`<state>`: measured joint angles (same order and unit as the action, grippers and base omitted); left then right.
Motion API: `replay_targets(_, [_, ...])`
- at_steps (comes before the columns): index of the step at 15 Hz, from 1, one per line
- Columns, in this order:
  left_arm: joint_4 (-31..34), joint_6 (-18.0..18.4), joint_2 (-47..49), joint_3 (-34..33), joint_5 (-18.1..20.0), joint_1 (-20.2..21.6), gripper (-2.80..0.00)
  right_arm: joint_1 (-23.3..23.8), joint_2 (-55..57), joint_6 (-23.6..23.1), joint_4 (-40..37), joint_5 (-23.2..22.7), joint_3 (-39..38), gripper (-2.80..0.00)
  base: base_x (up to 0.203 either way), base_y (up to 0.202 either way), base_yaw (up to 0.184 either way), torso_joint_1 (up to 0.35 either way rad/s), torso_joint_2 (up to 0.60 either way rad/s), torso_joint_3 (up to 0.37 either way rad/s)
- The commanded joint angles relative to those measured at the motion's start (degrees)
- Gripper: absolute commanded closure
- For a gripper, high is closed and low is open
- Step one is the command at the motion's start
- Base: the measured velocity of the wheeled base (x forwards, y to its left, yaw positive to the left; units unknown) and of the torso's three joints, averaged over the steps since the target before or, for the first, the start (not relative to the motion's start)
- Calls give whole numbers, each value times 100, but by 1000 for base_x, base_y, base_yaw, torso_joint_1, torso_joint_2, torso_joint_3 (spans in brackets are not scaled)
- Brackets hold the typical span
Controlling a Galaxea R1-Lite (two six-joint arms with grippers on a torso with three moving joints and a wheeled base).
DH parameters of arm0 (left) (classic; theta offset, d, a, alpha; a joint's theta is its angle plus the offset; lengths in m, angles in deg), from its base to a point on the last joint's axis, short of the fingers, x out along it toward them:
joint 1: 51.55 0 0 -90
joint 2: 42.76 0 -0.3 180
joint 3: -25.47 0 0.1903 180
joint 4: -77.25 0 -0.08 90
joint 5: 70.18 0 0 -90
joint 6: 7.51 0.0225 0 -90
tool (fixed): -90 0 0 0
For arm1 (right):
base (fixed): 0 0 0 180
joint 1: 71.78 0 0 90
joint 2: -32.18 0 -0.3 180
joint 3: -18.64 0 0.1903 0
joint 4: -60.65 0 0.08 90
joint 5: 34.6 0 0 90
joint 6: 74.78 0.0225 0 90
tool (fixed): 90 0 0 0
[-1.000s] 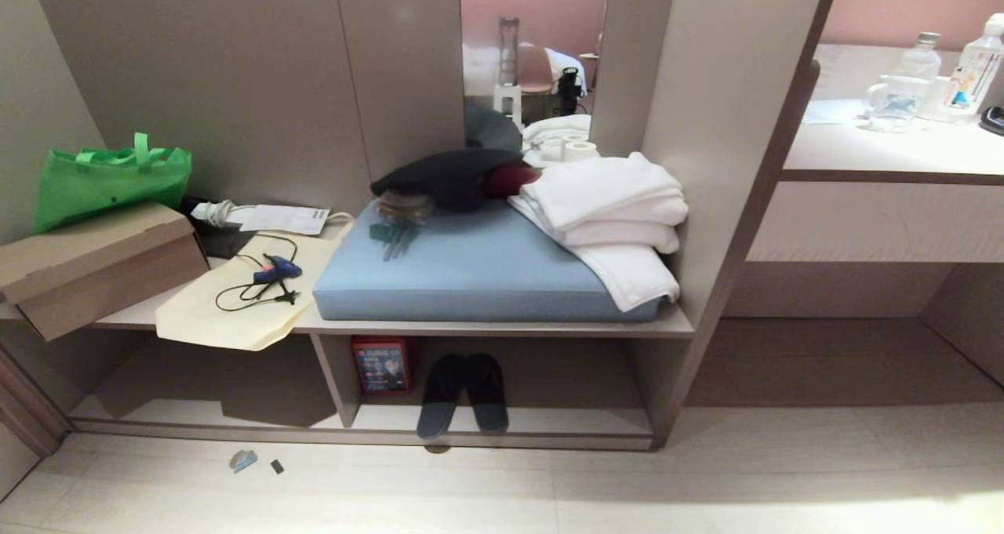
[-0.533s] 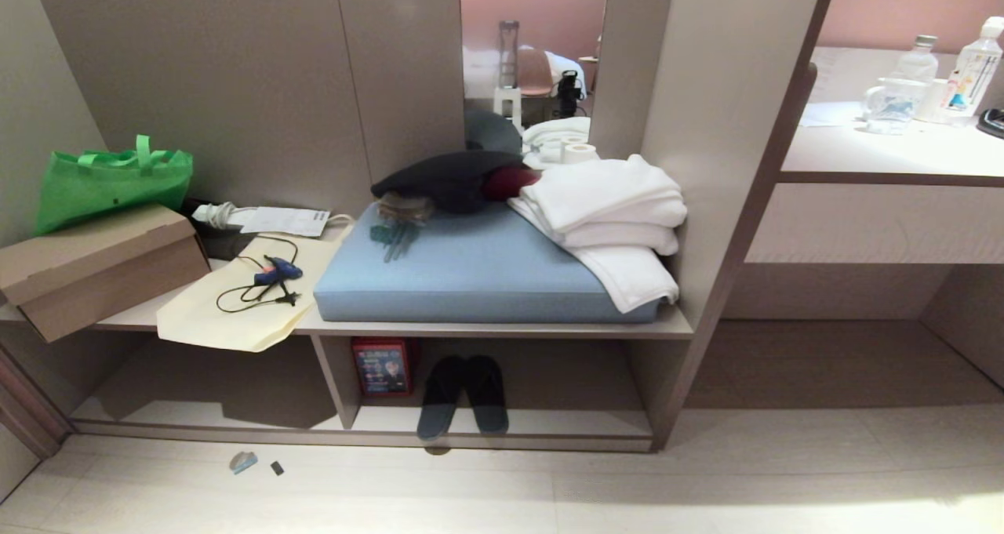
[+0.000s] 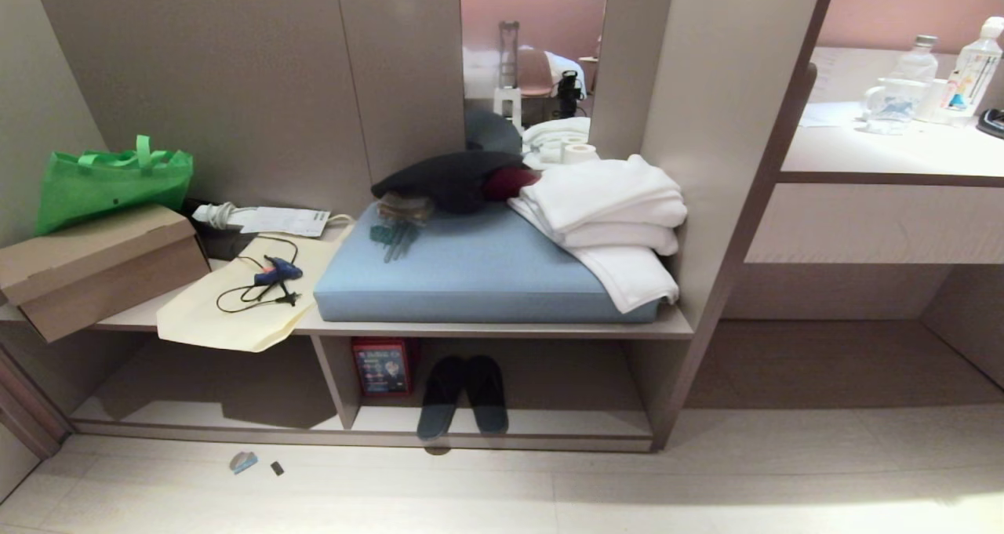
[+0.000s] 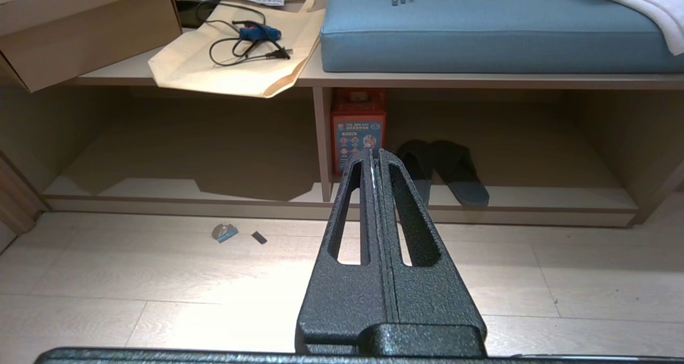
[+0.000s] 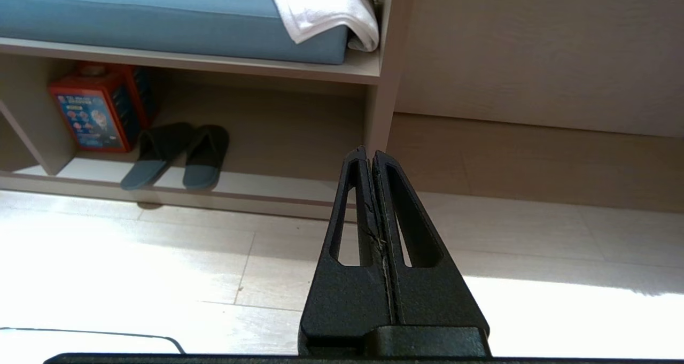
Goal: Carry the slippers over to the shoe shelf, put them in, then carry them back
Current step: Pick up the slippers in the shoe cabinet
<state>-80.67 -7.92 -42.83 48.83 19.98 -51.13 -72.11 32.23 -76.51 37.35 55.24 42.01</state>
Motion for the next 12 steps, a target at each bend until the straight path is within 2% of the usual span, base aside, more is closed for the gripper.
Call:
replay_targets(1, [-3,-1,7,-53,2,2,0,-2,4,-3,1,-2,0,0,0,0,0,0,0,0])
replay_targets(12, [-7,6,7,-44,2,2,0,-2,4,-20,1,-2,0,0,0,11,0,1,0,1])
